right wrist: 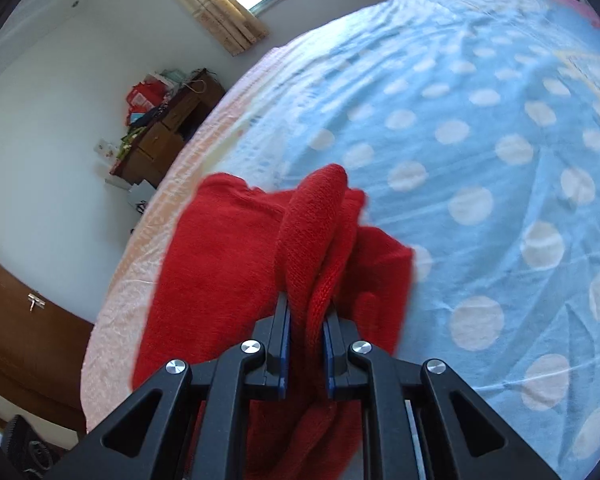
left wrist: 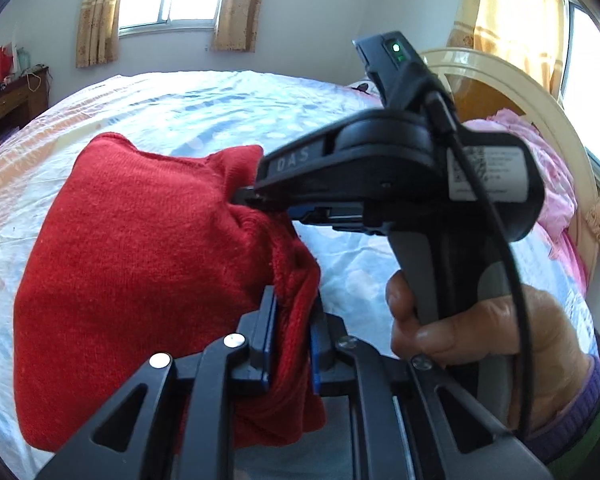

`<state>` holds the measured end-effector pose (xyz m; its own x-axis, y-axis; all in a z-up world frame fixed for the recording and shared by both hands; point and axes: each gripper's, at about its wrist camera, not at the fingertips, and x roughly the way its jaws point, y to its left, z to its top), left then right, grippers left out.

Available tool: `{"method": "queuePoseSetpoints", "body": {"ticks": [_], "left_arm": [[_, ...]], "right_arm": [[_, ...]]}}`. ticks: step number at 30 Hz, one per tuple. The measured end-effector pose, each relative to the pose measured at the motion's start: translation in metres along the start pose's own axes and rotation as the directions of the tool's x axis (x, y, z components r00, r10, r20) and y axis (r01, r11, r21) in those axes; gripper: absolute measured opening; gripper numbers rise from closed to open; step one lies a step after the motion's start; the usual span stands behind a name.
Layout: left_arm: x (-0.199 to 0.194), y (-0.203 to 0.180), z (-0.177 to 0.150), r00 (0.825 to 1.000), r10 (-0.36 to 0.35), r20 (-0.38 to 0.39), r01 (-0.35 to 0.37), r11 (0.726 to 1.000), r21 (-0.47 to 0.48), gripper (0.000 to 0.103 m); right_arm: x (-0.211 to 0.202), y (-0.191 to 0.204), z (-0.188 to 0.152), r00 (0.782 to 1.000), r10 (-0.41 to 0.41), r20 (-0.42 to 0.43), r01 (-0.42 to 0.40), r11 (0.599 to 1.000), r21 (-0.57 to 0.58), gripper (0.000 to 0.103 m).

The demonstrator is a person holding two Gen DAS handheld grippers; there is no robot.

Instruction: Fold small clothes

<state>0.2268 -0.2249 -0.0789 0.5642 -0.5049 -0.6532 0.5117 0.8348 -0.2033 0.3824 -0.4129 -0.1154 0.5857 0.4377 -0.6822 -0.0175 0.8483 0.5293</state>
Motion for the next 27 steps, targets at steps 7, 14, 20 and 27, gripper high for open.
{"method": "queuePoseSetpoints", "body": {"ticks": [7, 14, 20, 27], "left_arm": [[-0.032, 0.025, -0.007, 0.997, -0.075, -0.032, 0.077, 0.996, 0.052, 0.033], [-0.076, 0.092, -0.006, 0.998, -0.009, 0.055, 0.010, 1.000, -0.011, 0.060], [-0.068, 0.144, 0.014, 0.997, 0.063, 0.055, -0.052, 0.982, -0.183, 0.066], [-0.050, 0.158, 0.017, 0.997, 0.083, 0.004, -0.081, 0.982, -0.170, 0.066]], "right_arm": [[-0.026, -0.020, -0.028, 0.999, -0.024, 0.044, 0.021, 0.998, 0.064, 0.014], [-0.083, 0.036, -0.059, 0.963, -0.156, 0.221, 0.174, 0.983, -0.062, 0.015], [-0.040, 0.102, -0.076, 0.986, -0.108, 0.130, 0.136, 0.963, -0.233, 0.015], [-0.026, 0.065, -0.111, 0.994, -0.094, 0.055, 0.101, 0.988, -0.121, 0.008]]}}
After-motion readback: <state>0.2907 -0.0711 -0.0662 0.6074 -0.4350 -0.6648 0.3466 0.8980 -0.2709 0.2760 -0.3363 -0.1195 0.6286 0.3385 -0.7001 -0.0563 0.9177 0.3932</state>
